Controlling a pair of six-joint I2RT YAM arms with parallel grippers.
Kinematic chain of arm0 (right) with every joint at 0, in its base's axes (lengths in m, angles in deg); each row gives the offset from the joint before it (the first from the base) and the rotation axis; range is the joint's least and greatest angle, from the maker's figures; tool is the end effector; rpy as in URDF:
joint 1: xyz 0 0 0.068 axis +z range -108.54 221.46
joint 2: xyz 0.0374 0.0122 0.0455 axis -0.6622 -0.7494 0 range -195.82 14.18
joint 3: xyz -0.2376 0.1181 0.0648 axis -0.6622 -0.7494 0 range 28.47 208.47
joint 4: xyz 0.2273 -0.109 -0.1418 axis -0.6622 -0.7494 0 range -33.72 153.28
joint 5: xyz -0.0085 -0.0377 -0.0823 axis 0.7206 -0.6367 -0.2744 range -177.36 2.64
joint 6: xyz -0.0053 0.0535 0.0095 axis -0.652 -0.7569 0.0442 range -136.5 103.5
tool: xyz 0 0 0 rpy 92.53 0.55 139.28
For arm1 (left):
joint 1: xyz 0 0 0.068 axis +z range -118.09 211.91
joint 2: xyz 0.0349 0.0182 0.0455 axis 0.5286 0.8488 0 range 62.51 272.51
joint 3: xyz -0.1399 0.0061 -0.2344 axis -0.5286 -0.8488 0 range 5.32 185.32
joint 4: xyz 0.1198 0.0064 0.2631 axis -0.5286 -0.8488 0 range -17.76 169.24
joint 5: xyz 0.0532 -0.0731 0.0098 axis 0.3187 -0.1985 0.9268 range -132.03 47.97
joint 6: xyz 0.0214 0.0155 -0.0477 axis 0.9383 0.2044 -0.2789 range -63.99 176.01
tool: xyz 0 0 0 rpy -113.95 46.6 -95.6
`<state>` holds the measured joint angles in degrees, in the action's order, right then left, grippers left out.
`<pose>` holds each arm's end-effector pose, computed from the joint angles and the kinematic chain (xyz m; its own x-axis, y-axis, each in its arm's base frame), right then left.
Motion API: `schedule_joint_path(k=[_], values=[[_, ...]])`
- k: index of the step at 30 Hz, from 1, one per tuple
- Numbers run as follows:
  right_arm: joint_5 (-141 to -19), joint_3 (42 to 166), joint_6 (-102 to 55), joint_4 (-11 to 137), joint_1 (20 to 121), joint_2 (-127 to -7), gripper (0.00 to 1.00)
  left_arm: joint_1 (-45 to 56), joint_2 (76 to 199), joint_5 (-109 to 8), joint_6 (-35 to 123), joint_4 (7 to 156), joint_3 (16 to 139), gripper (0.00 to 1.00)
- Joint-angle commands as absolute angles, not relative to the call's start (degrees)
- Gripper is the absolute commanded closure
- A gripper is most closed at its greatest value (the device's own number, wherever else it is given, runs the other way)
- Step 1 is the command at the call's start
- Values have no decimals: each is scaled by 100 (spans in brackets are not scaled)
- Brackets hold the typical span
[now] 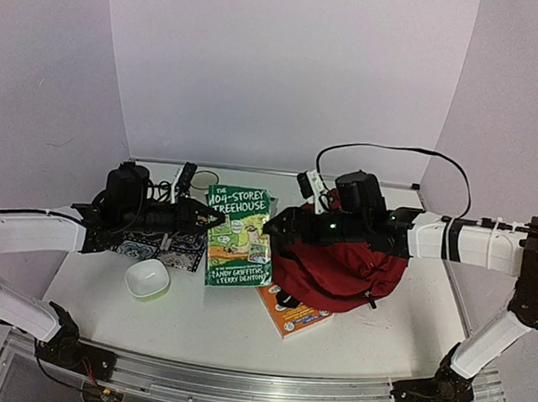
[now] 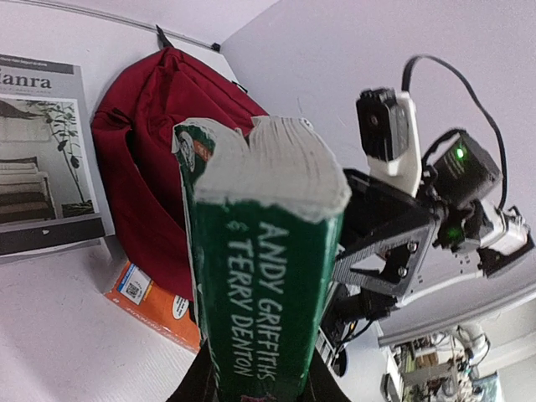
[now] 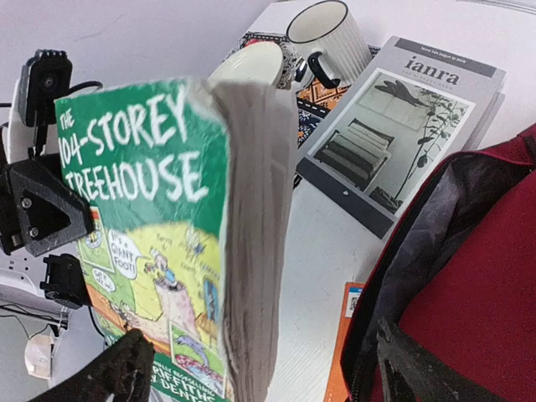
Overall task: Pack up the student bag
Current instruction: Pass from the right arm to the left, then pass from the left arm to the right
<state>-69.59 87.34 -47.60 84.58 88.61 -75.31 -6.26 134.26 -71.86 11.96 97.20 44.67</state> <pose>0.2583 0.2949 0.2720 -0.5607 0.1189 -0.8194 -0.7163 0.4267 0.5521 0.2273 -0.2019 0.2417 -0.7770 -0.1563 -0.6097 0.5212 0.3834 -0.7625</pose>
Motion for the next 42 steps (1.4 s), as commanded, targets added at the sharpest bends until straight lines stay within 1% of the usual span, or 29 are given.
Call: schedule_joint_path(k=[1, 4, 6, 11, 16, 21, 23, 25, 29, 32, 33, 34, 38, 39, 42], values=[[-6134, 9144, -4489, 8329, 8679, -7306, 2, -597, 13491, -8275, 2172, 9211, 5295, 100], [-5790, 9287, -4435, 8323, 8526, -7353, 2, -603, 13589, -8344, 2633, 8544, 5693, 100], [-5510, 9375, -4402, 8323, 8456, -7413, 2, -594, 13606, -8565, 2850, 8385, 5855, 100], [-4576, 9693, -4382, 8331, 8418, -7694, 2, -597, 13785, -9316, 2981, 8387, 6123, 100], [-4124, 9880, -4369, 8323, 8418, -7867, 2, -597, 13959, -9941, 3064, 8426, 6284, 100], [-3725, 9990, -4294, 8323, 8418, -7906, 2, -597, 13936, -10124, 3153, 8432, 6320, 100], [-3564, 10028, -4284, 8323, 8418, -7899, 6, -591, 13995, -10138, 3171, 8431, 6323, 100], [-3367, 10061, -4297, 8322, 8418, -7898, 12, -596, 14077, -10134, 3175, 8425, 6328, 100], [-2999, 10085, -4358, 8315, 8418, -7902, 33, -584, 14253, -10027, 3256, 8331, 6393, 100], [-2797, 10063, -4391, 8314, 8418, -7885, 51, -543, 14396, -9891, 3437, 8118, 6516, 99], [-2768, 10051, -4403, 8306, 8418, -7881, 59, -516, 14438, -9881, 3472, 8070, 6578, 99], [-2754, 10041, -4403, 8303, 8419, -7874, 63, -496, 14474, -9879, 3504, 8034, 6609, 99], [-2698, 10025, -4376, 8275, 8418, -7850, 71, -396, 14645, -9785, 3720, 7737, 6790, 98], [-2689, 10029, -4353, 8269, 8418, -7839, 70, -376, 14676, -9805, 3771, 7679, 6822, 98], [-2762, 10096, -4185, 8116, 8415, -7809, 50, -366, 14711, -10093, 3893, 7542, 6905, 99]])
